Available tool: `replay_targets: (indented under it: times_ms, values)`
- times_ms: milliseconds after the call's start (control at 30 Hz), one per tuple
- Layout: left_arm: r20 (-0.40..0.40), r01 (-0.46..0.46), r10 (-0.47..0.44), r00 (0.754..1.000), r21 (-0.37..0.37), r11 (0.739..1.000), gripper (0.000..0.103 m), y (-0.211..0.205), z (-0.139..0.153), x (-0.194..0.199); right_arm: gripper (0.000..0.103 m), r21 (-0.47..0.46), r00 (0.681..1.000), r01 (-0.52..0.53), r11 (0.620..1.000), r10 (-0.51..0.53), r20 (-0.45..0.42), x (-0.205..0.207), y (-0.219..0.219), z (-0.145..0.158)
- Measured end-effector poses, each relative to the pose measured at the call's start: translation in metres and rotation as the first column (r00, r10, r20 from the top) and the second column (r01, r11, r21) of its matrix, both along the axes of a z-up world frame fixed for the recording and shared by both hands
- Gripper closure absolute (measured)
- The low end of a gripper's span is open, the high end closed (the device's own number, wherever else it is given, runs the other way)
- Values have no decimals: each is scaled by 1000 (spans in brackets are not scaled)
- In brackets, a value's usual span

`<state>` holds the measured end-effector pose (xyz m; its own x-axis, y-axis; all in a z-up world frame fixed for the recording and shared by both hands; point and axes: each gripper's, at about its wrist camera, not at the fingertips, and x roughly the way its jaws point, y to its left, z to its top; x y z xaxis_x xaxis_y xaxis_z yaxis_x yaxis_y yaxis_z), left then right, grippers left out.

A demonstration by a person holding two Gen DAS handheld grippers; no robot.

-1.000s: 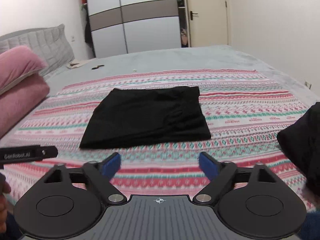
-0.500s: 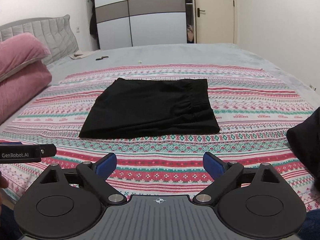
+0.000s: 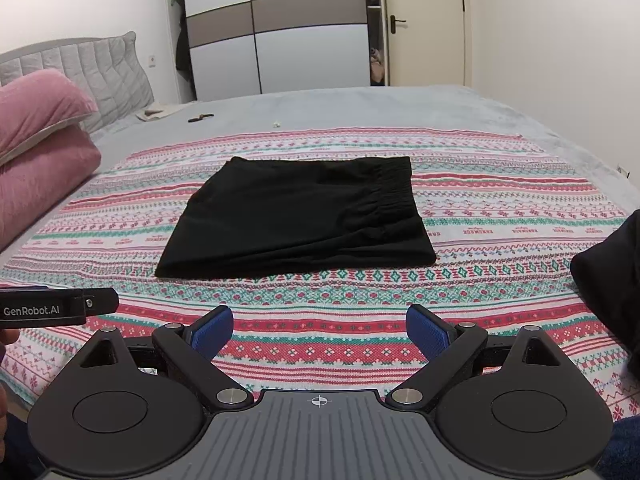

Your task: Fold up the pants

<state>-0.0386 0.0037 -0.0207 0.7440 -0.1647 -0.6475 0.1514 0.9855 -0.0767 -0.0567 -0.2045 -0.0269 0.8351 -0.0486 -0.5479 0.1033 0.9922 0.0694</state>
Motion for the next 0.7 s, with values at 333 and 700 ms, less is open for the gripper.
replay_targets:
  times_ms: [333, 700]
  values:
    - [9, 7, -7, 1000, 11, 1000, 0, -4, 0, -2, 8, -5, 1000, -1, 1000, 1, -3, 1, 1, 0]
    - [11, 12, -12, 1000, 25, 1000, 0, -6, 0, -2, 8, -3, 1000, -12, 1000, 12, 0, 1, 3, 0]
